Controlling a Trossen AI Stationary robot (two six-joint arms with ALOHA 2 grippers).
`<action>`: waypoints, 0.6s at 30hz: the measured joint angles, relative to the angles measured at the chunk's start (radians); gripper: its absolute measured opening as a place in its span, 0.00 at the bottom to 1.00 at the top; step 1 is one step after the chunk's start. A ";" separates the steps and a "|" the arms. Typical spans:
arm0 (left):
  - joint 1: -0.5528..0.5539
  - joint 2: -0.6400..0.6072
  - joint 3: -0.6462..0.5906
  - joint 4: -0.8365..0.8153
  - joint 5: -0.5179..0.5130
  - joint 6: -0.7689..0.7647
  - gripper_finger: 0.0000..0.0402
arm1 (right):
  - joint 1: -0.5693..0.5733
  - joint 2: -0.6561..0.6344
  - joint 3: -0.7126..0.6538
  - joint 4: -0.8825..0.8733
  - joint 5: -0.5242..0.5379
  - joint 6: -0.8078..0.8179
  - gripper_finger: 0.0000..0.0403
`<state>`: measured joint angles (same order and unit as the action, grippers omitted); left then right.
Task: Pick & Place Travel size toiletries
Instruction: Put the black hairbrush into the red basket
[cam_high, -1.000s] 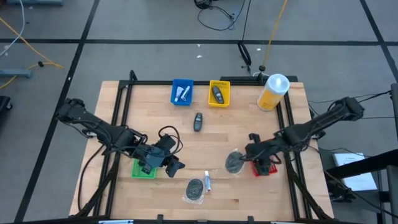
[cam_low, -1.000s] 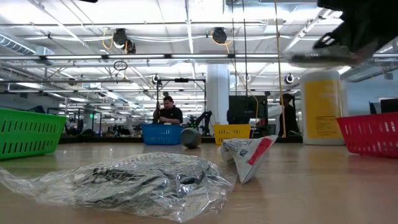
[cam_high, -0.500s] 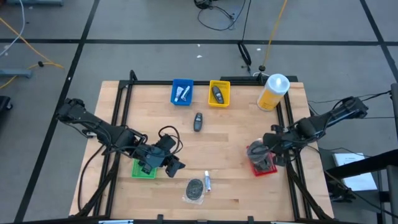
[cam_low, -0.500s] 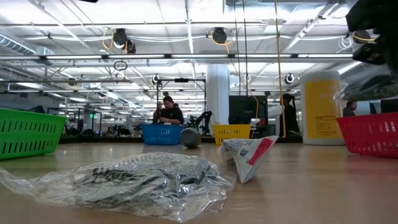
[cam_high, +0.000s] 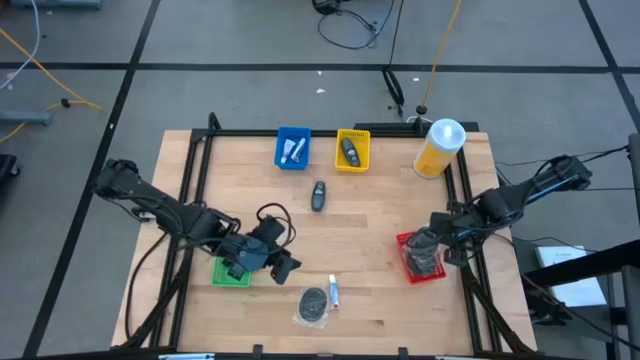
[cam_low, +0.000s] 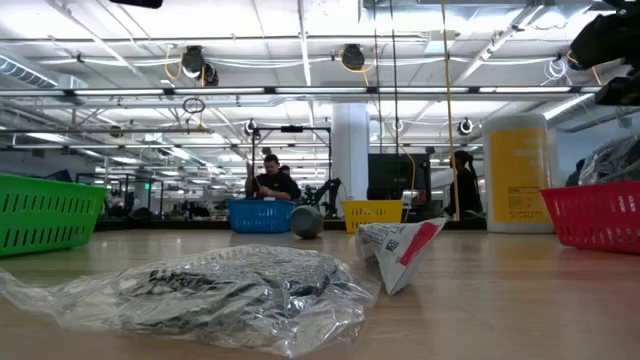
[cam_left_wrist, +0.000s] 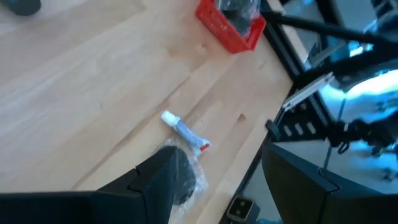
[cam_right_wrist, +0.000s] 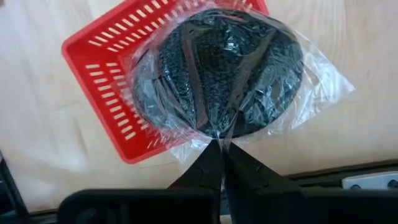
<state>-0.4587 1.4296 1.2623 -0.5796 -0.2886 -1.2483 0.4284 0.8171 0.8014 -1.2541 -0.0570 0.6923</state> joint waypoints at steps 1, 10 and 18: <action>0.006 0.005 0.000 0.004 -0.007 -0.017 0.57 | 0.001 0.008 0.000 0.001 0.000 0.002 0.00; 0.083 0.055 0.000 0.006 -0.056 -0.125 0.57 | 0.011 0.098 0.001 0.112 -0.075 -0.041 0.07; 0.216 0.082 0.000 0.017 -0.064 -0.119 0.57 | 0.012 0.118 0.001 0.161 -0.076 -0.036 0.27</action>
<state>-0.2429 1.5119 1.2621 -0.5628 -0.3524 -1.3668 0.4400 0.9348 0.8028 -1.0928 -0.1331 0.6563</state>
